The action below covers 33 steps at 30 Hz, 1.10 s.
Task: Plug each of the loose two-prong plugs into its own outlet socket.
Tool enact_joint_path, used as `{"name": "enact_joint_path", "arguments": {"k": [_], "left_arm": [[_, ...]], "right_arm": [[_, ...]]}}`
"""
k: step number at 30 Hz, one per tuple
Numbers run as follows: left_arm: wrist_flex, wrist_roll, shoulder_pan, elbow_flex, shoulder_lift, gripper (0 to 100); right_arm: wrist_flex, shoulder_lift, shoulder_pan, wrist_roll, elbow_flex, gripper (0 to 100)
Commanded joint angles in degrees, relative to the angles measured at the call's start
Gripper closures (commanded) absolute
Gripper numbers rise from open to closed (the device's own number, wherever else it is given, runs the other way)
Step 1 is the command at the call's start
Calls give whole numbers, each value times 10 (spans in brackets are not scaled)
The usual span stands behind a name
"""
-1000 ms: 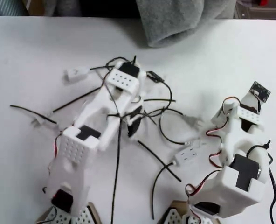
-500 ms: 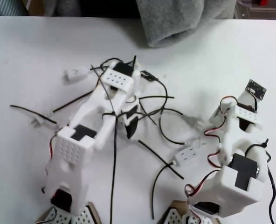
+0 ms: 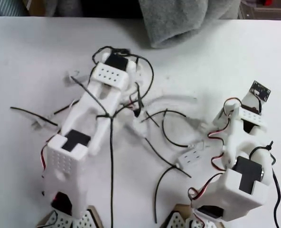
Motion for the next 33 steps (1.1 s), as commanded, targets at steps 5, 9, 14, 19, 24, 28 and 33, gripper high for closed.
{"name": "enact_joint_path", "arguments": {"k": [5,9,14,19,24,28,33], "left_arm": [[-40,52,40,55,-6,755],[-80,52,41,57,24,755],[-113,52,39,57,37,755],[-116,52,45,62,33,755],[-121,52,44,56,70,783],[-117,48,39,13,107,982],[-75,48,45,-44,137,983]], "right_arm": [[-7,-24,-5,5,-4,656],[-7,-24,-5,5,-4,656],[-7,-24,-5,5,-4,656],[-7,-24,-5,5,-4,656],[-7,-24,-5,5,-4,656],[-7,-24,-5,5,-4,656],[-7,-24,-5,5,-4,656]]}}
